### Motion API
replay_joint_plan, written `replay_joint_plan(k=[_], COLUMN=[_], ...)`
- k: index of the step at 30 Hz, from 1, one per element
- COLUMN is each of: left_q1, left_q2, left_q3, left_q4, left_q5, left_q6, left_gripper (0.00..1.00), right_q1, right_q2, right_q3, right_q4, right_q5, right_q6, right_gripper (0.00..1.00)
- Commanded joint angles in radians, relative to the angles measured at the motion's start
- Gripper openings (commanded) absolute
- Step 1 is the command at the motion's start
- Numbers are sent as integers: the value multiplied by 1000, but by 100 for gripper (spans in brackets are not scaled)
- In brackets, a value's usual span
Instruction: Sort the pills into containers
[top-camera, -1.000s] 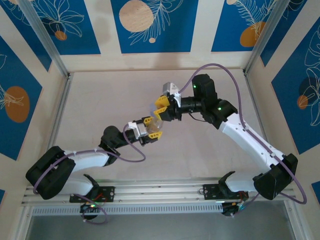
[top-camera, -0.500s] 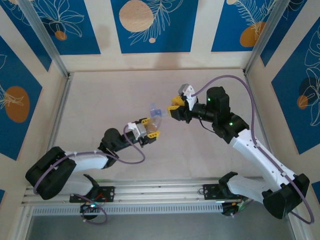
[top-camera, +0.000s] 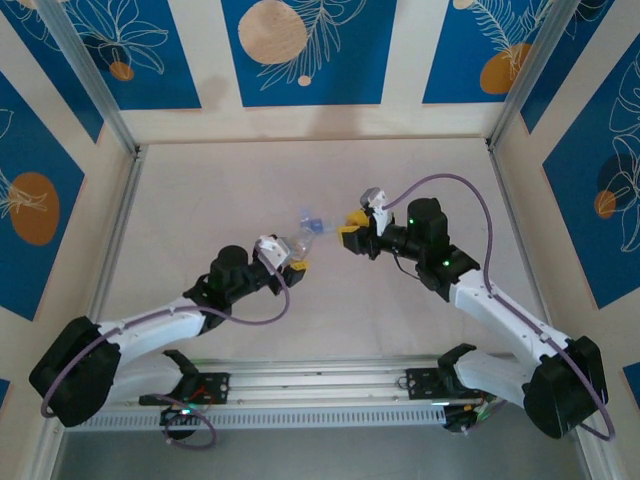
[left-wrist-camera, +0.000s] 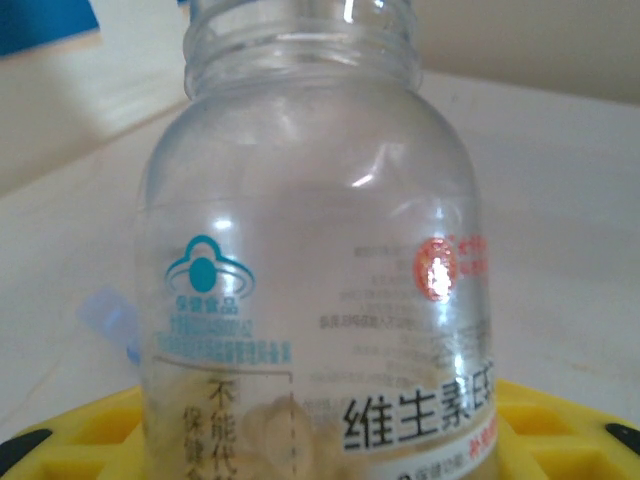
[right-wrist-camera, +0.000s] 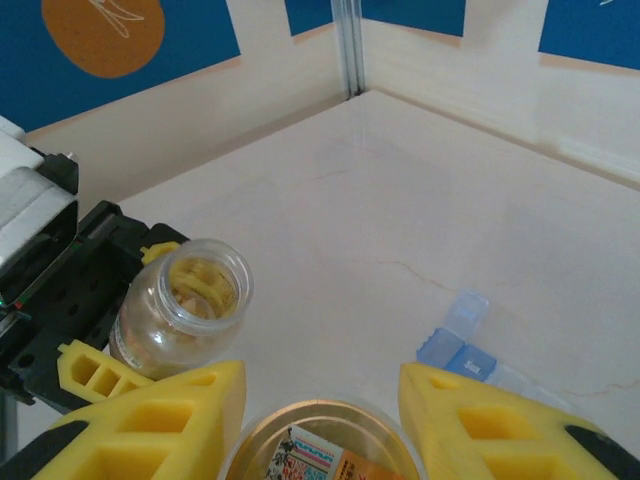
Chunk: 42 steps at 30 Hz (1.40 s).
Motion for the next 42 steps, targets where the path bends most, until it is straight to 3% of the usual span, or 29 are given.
replay_joint_plan(k=[1, 14, 22, 42], left_q1=[17, 57, 116, 195], left_q2=[37, 244, 323, 526], left_q3=[66, 200, 270, 453], left_q4=[-124, -198, -329, -523], left_q5=[-21, 5, 42, 65], left_q6=[-32, -51, -13, 8], left_gripper=[0, 0, 0, 0], right_q1=[-13, -50, -52, -49], right_q2=[9, 11, 14, 35], right_q3=[-39, -118, -174, -158], right_q4=[139, 227, 286, 271], right_q5=[-8, 51, 87, 24], right_q6=[17, 62, 102, 105], right_gripper=[0, 0, 0, 0])
